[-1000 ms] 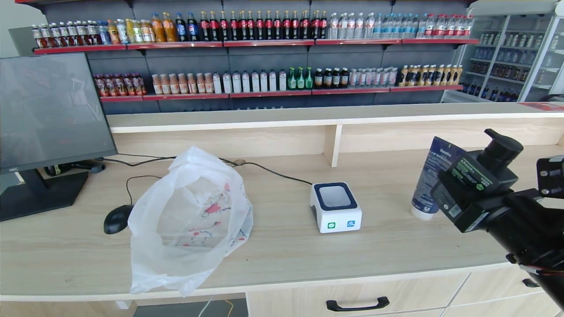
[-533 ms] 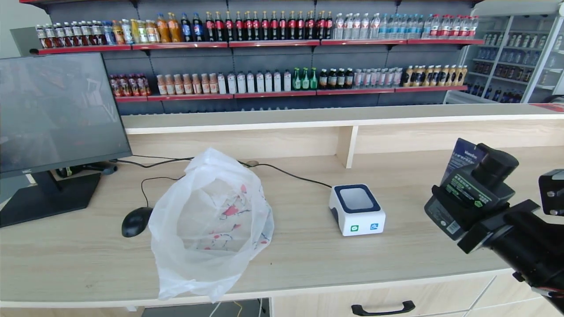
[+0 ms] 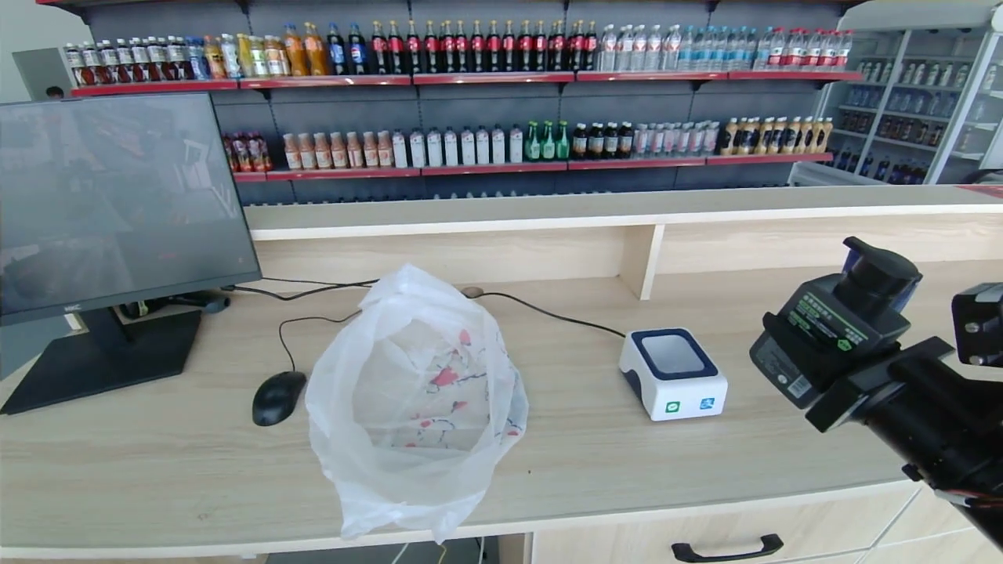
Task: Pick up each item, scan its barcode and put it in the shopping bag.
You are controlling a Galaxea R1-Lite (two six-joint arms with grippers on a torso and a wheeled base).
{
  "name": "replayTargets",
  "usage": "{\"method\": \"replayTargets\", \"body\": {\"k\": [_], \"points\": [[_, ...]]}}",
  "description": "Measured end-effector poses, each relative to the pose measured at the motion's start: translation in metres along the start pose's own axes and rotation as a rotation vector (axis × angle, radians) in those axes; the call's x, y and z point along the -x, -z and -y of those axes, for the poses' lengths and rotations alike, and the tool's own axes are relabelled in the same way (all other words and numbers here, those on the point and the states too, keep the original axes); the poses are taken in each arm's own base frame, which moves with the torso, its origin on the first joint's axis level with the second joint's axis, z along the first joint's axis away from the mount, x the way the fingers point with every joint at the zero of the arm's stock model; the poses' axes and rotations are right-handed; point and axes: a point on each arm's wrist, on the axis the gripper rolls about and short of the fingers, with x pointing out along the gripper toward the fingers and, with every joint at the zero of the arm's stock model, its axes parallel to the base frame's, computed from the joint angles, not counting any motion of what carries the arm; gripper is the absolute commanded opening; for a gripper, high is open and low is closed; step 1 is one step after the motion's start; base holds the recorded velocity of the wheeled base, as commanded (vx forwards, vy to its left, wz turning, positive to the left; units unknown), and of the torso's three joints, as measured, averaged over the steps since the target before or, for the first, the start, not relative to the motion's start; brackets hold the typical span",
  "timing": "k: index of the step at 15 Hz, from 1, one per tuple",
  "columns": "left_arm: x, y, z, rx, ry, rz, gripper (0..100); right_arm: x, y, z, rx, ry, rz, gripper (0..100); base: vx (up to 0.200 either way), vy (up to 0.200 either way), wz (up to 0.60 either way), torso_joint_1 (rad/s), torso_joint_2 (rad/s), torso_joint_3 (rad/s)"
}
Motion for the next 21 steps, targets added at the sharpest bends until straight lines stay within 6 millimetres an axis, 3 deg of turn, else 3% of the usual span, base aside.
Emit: {"method": "replayTargets", "body": {"k": [2,9,15,21], "points": [[0.000,0.000,0.000,0.000,-0.001,0.000,0,0.000,0.000,0.000,-0.002,0.003,-0.002,0,0.200,0.000,0.00,-0.010,0.00,0.005],[0.000,0.000,0.000,-0.002,0.000,0.001,0,-0.005,0.004,0.000,-0.002,0.000,-0.016,0,0.000,0.000,0.00,0.000,0.00,0.000],[0.000,0.000,0.000,-0.004,0.000,-0.001,0,-0.042,0.017,-0.001,0.001,0.004,-0.035,0,0.000,0.000,0.00,0.000,0.00,0.000],[0.000,0.000,0.000,-0.004,0.000,-0.001,0,-0.091,0.035,-0.008,0.046,-0.022,-0.025,0,0.000,0.000,0.00,0.000,0.00,0.000]]}}
